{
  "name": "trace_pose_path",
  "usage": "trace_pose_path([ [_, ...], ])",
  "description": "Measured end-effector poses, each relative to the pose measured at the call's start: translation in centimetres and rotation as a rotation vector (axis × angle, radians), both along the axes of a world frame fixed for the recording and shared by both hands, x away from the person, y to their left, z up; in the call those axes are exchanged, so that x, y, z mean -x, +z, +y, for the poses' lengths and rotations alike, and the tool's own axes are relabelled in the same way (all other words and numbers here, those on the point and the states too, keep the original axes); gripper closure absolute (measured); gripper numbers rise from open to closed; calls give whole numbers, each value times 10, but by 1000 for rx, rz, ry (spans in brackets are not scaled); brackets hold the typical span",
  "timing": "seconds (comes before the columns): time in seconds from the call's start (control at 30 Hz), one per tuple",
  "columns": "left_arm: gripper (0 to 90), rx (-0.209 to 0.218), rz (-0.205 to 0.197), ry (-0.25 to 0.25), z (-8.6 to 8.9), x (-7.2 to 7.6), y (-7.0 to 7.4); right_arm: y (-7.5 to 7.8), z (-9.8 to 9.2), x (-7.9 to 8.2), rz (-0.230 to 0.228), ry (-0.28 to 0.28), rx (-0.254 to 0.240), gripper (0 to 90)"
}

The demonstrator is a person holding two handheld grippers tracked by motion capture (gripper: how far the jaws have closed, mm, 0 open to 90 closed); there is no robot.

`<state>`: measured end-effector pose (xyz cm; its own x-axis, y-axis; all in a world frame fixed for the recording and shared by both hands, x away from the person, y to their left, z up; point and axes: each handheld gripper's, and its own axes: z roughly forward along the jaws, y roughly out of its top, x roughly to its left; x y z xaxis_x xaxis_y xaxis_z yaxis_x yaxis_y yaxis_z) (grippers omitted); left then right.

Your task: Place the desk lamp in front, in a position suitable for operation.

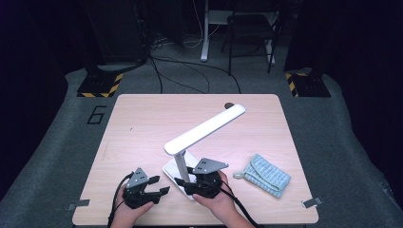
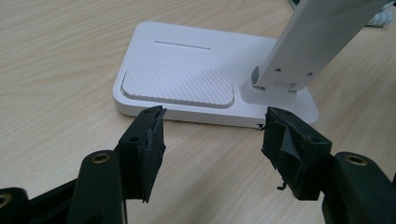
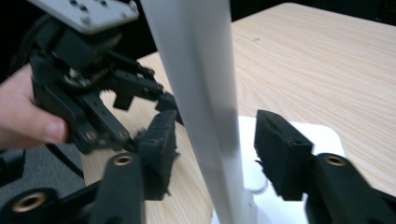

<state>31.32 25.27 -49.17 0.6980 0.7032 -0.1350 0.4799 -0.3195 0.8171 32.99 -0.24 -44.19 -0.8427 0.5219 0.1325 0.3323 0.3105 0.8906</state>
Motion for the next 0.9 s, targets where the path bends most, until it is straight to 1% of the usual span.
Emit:
trace_pose_path([
  [0.07, 385, 9, -5, 3, -1, 1, 5, 1, -4, 1, -10, 7, 16, 453],
  [0.1, 384, 14, -15, 5, -1, 2, 7, 2, -9, 2, -14, 11, 23, 439],
  [0.13, 383, 32, -16, 4, -2, 3, 11, 2, -11, 3, -22, 4, 23, 436],
  [0.2, 381, 55, -23, -1, -4, 5, 21, 4, -20, 5, -21, -15, 12, 421],
  [0.23, 378, 64, -28, -10, -5, 6, 27, 5, -25, 5, -28, -19, 6, 417],
  [0.3, 376, 79, -41, -27, -9, 9, 39, 6, -33, 7, -28, -42, 3, 377],
  [0.33, 374, 83, -57, -29, -12, 10, 45, 6, -37, 7, -32, -37, 4, 375],
  [0.37, 372, 93, -59, -41, -14, 12, 51, 7, -41, 9, -43, -44, 11, 379],
  [0.4, 371, 96, -64, -53, -17, 14, 57, 8, -44, 10, -64, -53, 26, 379],
  [0.43, 369, 89, -74, -68, -21, 15, 64, 8, -48, 12, -72, -58, 31, 379],
  [0.53, 369, 83, -101, -93, -32, 17, 78, 11, -61, 14, -71, -71, 1, 378],
  [0.57, 369, 83, -101, -104, -37, 17, 85, 11, -65, 14, -71, -76, -7, 378],
  [0.6, 369, 72, -99, -121, -40, 17, 91, 11, -70, 14, -66, -87, -14, 378],
  [0.63, 369, 69, -103, -120, -43, 16, 94, 11, -74, 14, -71, -95, -15, 378],
  [0.67, 369, 68, -91, -129, -48, 15, 99, 10, -77, 13, -73, -102, -20, 378],
  [0.73, 369, 57, -89, -137, -54, 14, 105, 6, -85, 11, -66, -123, -16, 378],
  [0.77, 367, 54, -97, -125, -58, 13, 107, 4, -89, 10, -64, -130, -14, 377],
  [0.8, 368, 48, -91, -125, -60, 12, 110, 2, -92, 9, -66, -135, -23, 377],
  [0.83, 369, 54, -96, -114, -62, 11, 110, 0, -96, 8, -60, -142, -25, 377],
  [0.87, 372, 57, -91, -113, -63, 9, 111, -2, -100, 7, -58, -150, -28, 377],
  [0.9, 373, 56, -91, -105, -64, 7, 111, -3, -102, 6, -50, -160, -42, 375],
])
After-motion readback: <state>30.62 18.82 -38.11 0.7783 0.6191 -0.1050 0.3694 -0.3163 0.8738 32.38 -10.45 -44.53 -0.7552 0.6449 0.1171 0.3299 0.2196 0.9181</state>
